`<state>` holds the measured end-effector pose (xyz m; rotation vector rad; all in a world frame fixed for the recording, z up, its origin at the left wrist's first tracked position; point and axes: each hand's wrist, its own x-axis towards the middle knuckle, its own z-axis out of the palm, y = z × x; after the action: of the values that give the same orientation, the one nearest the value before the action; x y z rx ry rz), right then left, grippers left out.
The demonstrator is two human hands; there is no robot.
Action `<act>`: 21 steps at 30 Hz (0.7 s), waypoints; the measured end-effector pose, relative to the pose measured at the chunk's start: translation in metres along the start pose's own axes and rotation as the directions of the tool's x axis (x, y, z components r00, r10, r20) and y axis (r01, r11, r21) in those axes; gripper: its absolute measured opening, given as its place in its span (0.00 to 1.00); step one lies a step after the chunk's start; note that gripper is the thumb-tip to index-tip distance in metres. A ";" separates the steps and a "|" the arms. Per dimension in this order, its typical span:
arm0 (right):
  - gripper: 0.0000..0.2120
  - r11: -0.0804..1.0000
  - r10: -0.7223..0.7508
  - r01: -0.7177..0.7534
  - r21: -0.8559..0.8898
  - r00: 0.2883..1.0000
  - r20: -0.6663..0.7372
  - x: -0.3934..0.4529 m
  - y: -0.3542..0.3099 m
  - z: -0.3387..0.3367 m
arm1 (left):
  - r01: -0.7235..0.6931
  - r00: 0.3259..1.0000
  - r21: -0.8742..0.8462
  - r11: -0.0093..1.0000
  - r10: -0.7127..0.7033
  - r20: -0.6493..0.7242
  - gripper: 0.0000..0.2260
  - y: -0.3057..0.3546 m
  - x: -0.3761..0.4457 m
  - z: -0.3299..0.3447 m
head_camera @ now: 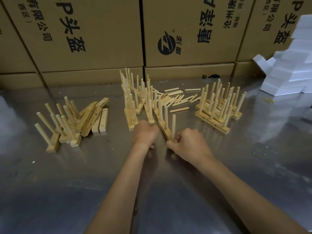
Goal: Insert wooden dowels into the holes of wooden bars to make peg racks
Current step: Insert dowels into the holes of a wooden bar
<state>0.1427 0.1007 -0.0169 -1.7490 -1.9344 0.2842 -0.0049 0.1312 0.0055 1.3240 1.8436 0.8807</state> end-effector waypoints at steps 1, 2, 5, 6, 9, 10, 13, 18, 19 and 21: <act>0.18 1.000 0.004 -0.004 -0.001 1.000 -0.006 0.003 0.000 0.002 | -0.013 1.000 0.067 0.998 0.015 -0.023 0.11 -0.002 0.001 -0.003; 0.18 1.000 0.008 -0.008 0.000 1.000 -0.005 0.005 0.000 0.004 | -0.018 0.999 0.110 0.994 0.023 -0.042 0.11 -0.005 0.002 -0.006; 0.15 1.000 0.016 -0.016 0.022 0.999 0.028 0.015 -0.003 0.012 | 0.001 0.995 0.184 0.983 0.018 -0.101 0.10 -0.010 0.006 -0.017; 0.14 0.999 0.026 -0.028 0.037 0.999 0.033 0.019 -0.004 0.015 | 0.011 0.992 0.225 0.974 0.017 -0.122 0.10 -0.012 0.008 -0.022; 0.12 0.994 0.070 -0.071 0.089 0.997 0.015 0.034 -0.006 0.023 | 0.066 0.977 0.347 0.935 0.009 -0.212 0.13 -0.018 0.015 -0.038; 0.13 0.993 0.079 -0.079 0.087 0.997 0.001 0.039 -0.007 0.026 | 0.090 0.967 0.368 0.925 0.007 -0.253 0.13 -0.019 0.016 -0.044; 0.18 0.996 0.077 -0.075 0.038 0.996 -0.048 0.053 -0.010 0.035 | 0.086 0.922 0.300 0.950 0.038 -0.384 0.13 -0.023 0.019 -0.058; 0.26 0.997 0.074 -0.075 0.002 0.991 -0.107 0.064 -0.012 0.044 | 0.022 0.812 0.317 0.948 0.168 -0.559 0.12 -0.041 0.025 -0.067; 0.27 0.997 0.081 -0.080 0.017 0.989 -0.122 0.064 -0.011 0.044 | 0.052 0.835 0.362 0.931 0.158 -0.527 0.13 -0.046 0.028 -0.067; 0.28 0.994 0.094 -0.087 0.059 0.986 -0.134 0.063 -0.008 0.044 | 0.099 0.874 0.440 0.893 0.133 -0.467 0.14 -0.052 0.032 -0.067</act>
<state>0.1112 0.1684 -0.0356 -1.7768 -1.7387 0.2384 -0.0938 0.1403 -0.0074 1.4871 2.5602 0.8827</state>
